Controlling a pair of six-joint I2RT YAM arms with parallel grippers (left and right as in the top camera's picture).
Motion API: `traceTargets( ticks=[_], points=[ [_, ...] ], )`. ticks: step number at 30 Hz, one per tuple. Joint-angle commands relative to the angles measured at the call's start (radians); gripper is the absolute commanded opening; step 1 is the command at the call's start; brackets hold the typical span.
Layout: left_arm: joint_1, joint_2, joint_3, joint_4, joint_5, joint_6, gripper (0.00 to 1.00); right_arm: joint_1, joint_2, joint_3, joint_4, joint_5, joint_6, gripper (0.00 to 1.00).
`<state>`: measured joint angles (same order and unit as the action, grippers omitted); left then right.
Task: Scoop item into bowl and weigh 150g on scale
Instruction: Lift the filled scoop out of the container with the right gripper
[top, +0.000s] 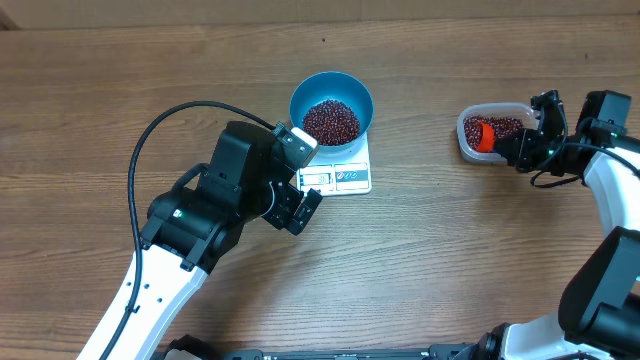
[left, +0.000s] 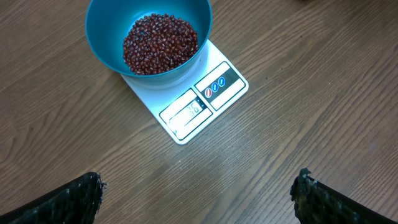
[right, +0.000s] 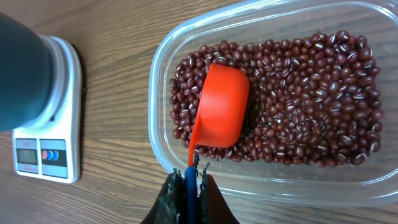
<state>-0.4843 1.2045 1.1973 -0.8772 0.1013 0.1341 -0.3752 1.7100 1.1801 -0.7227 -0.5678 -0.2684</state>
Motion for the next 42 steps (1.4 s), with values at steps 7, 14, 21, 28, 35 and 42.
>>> traceTargets(
  ticks=[7,14,21,28,35,42],
  points=[
    [0.003,0.002,0.000,-0.002,0.000,0.019,1.00,-0.054,0.099,0.019,-0.002,-0.178,0.060,0.04],
    [0.003,0.002,0.000,-0.002,0.000,0.019,1.00,-0.105,0.105,0.019,-0.006,-0.246,0.060,0.04],
    [0.003,0.002,0.000,-0.002,0.000,0.019,1.00,-0.172,0.105,0.019,-0.010,-0.327,0.063,0.04],
    [0.003,0.002,0.000,-0.002,0.000,0.019,0.99,-0.253,0.105,0.019,-0.010,-0.460,0.063,0.04],
    [0.003,0.002,0.000,-0.002,0.000,0.019,1.00,-0.309,0.105,0.019,-0.024,-0.509,0.059,0.04],
    [0.003,0.002,0.000,-0.002,0.000,0.019,1.00,-0.322,0.105,0.019,-0.024,-0.654,0.059,0.04]
  ],
)
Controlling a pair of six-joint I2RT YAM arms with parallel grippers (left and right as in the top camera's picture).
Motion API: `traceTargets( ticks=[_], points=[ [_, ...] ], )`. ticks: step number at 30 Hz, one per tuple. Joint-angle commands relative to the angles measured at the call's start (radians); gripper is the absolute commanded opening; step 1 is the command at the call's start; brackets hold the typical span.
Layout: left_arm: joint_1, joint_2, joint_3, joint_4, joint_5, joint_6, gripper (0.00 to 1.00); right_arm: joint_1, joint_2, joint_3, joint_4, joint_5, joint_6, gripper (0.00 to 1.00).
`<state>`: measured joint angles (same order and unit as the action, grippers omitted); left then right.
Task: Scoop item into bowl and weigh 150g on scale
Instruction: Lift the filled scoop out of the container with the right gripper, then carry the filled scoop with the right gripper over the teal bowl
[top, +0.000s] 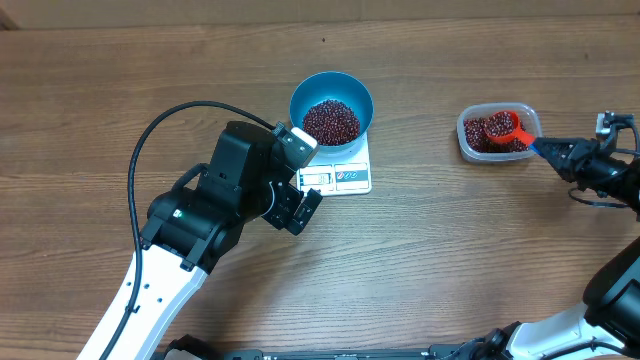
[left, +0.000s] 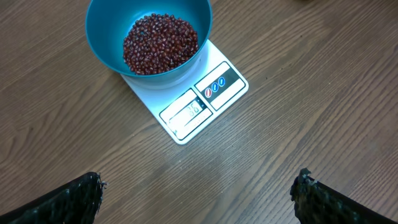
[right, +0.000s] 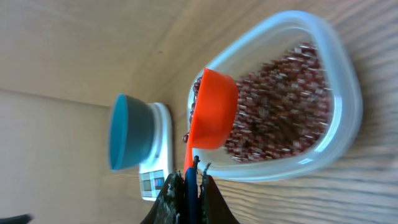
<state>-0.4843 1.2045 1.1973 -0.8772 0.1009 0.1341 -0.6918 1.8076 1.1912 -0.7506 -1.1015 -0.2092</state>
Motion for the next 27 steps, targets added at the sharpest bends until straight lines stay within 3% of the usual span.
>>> traceTargets(
  ticks=[1,9,20,27],
  points=[
    [0.003,0.002,0.000,-0.002,0.000,0.019,0.99,-0.005,0.008,0.008,0.003,-0.142,0.000,0.04],
    [0.003,0.002,0.000,-0.002,0.000,0.019,1.00,0.011,0.008,0.008,-0.004,-0.328,0.000,0.04],
    [0.003,0.002,0.000,-0.002,0.000,0.019,0.99,0.192,0.008,0.008,0.002,-0.340,0.005,0.04],
    [0.003,0.002,0.000,-0.002,0.000,0.019,1.00,0.320,0.008,0.008,0.170,-0.332,0.179,0.04]
  ],
)
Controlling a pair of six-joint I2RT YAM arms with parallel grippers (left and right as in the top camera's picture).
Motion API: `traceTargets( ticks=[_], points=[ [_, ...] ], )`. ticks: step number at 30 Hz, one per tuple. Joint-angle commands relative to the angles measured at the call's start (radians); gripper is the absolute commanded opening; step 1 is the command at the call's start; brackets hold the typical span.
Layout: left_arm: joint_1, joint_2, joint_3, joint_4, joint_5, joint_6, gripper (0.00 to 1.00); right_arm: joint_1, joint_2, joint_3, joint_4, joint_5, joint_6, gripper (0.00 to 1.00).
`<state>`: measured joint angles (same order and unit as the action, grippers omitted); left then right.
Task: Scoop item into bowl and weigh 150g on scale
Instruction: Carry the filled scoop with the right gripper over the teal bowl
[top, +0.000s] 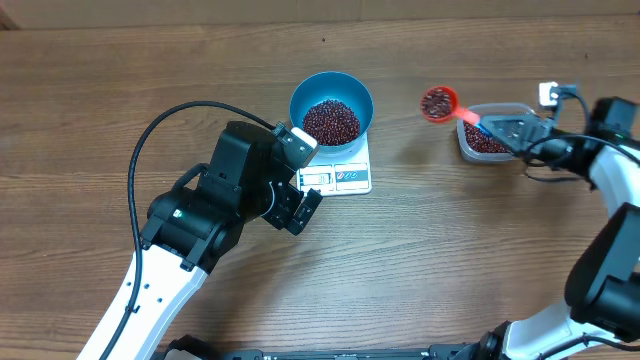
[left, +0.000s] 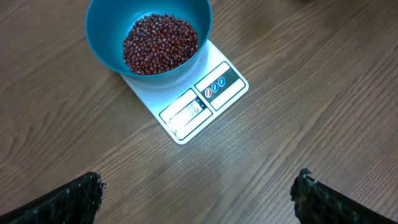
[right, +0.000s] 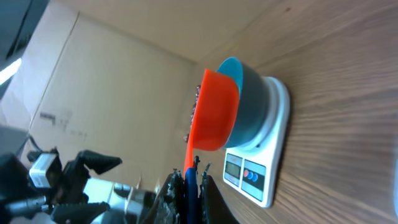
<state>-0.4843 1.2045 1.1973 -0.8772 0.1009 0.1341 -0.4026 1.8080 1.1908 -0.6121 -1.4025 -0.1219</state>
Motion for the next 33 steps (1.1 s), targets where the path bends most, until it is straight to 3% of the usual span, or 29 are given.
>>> traceTargets(
  ticks=[1,18,28,33],
  points=[
    [0.003,0.002,0.000,-0.002,0.000,0.019,1.00,0.052,0.007,0.008,0.063,-0.031,0.123,0.04],
    [0.003,0.002,0.000,-0.002,0.000,0.019,1.00,0.260,0.007,0.008,0.358,0.116,0.437,0.04],
    [0.003,0.002,0.000,-0.002,0.000,0.019,0.99,0.401,0.007,0.008,0.456,0.340,0.418,0.04],
    [0.003,0.002,0.000,-0.002,0.000,0.019,1.00,0.472,0.007,0.008,0.476,0.488,0.232,0.04]
  ],
)
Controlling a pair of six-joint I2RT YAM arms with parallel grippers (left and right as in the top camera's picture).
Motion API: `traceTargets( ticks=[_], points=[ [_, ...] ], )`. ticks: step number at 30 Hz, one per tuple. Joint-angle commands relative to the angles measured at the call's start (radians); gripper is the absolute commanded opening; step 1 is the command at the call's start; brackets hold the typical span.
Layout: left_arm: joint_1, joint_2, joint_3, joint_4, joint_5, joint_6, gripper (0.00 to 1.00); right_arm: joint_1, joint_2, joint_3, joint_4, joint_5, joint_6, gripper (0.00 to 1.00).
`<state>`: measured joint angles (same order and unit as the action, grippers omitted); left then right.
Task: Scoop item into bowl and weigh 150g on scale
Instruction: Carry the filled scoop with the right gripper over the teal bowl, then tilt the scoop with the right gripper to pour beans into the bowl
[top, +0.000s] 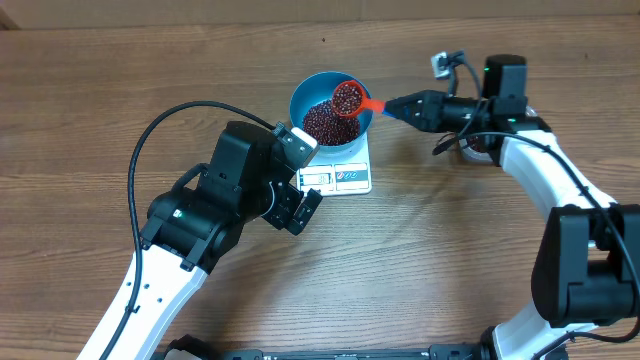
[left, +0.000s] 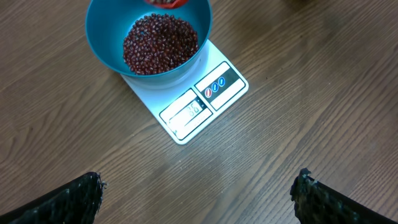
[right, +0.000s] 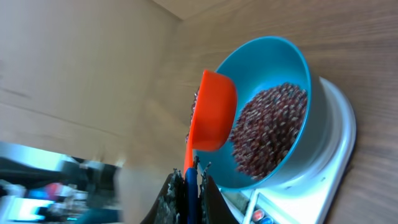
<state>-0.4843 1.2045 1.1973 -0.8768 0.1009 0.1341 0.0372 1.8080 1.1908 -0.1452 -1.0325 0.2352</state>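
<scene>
A blue bowl (top: 331, 108) holding red beans stands on a white scale (top: 340, 176); the left wrist view shows the same bowl (left: 102, 28) and scale (left: 199, 104). My right gripper (top: 405, 105) is shut on the handle of an orange scoop (top: 348, 97), which is full of beans and held over the bowl's right rim. In the right wrist view the scoop (right: 211, 118) hangs above the bowl (right: 273, 134), with my right gripper (right: 188, 170) clamped on its blue-ended handle. My left gripper (left: 199, 186) stands open above bare table in front of the scale.
The clear bean container (top: 478, 145) lies at the right, mostly hidden behind my right arm. A black cable (top: 170, 125) loops over the table beside the left arm. Brown wooden table (top: 450, 250) all round.
My right gripper has moved left with the filled scoop, from between the container and the scale to over the bowl's right rim. The left arm has not moved.
The scoop first lay mouth-down in the beans of the container, my right gripper shut on its handle. Then it was turned up, full, over the container. Later it was held in the air left of the container, and now it is over the bowl.
</scene>
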Motion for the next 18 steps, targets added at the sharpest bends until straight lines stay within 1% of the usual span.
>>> traceTargets(
  ticks=[1,3,5,10,18],
  points=[
    [0.003,0.002,0.000,-0.002,0.000,0.019,1.00,0.044,0.007,0.008,0.010,0.140,-0.170,0.04],
    [0.003,0.002,0.000,-0.002,0.000,0.019,1.00,0.071,0.007,0.008,0.010,0.195,-0.255,0.04],
    [0.003,0.002,0.000,-0.002,0.000,0.019,1.00,0.090,0.007,0.008,0.010,0.252,-0.307,0.04],
    [0.003,0.002,0.000,-0.002,0.000,0.019,0.99,0.108,0.007,0.008,0.011,0.410,-0.325,0.04],
    [0.003,0.002,0.000,-0.002,0.000,0.019,1.00,0.108,0.007,0.008,0.010,0.410,-0.595,0.04]
  ],
)
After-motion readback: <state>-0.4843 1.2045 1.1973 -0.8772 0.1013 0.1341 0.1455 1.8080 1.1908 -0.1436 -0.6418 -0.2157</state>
